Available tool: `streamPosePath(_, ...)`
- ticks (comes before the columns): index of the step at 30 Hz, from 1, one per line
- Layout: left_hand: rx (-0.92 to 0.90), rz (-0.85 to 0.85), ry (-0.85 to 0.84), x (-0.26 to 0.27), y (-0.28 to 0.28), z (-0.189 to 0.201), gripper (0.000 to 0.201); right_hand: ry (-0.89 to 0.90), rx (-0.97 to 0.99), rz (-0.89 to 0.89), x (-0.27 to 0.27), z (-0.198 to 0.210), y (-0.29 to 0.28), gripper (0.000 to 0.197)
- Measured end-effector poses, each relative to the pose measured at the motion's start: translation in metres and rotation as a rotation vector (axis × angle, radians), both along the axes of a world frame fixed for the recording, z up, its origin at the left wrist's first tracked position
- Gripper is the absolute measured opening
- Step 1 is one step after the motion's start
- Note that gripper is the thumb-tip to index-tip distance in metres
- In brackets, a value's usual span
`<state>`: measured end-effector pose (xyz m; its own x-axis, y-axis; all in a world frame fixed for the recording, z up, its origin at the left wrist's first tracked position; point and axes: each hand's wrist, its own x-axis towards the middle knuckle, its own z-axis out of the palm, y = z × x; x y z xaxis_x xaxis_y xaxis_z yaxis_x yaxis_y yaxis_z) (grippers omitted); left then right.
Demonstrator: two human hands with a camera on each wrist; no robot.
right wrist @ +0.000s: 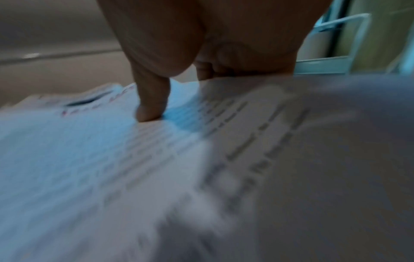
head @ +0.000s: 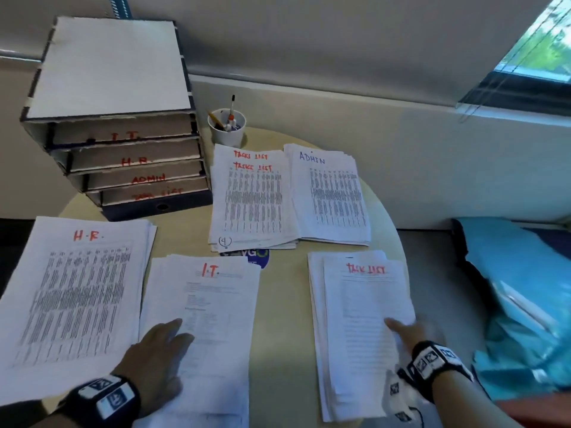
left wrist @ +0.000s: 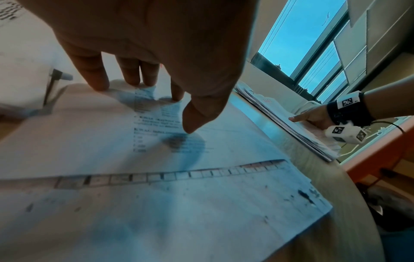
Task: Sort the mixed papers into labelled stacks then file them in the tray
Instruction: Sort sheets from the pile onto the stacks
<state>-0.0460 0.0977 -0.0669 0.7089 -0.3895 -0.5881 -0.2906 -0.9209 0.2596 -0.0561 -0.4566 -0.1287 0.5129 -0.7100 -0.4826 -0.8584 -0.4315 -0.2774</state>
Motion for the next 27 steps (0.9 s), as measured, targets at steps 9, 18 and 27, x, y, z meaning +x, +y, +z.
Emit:
streamPosePath(9, 0.010, 0.251, -0.074, 0.018, -0.018, -0.005, 0.060, -0.066, -0.215, 0.235, 0.000, 0.074, 0.033, 0.038)
streamPosePath(18, -0.544, 0.404, -0.132, 0.016, -0.086, 0.025, 0.046, -0.667, -0.358, 0.395, -0.009, 0.146, 0.067, 0.028)
streamPosePath(27, -1.115, 0.816, 0.283, 0.032, -0.130, 0.068, 0.056, -0.742, 0.710, 0.315, -0.013, 0.162, 0.162, 0.011)
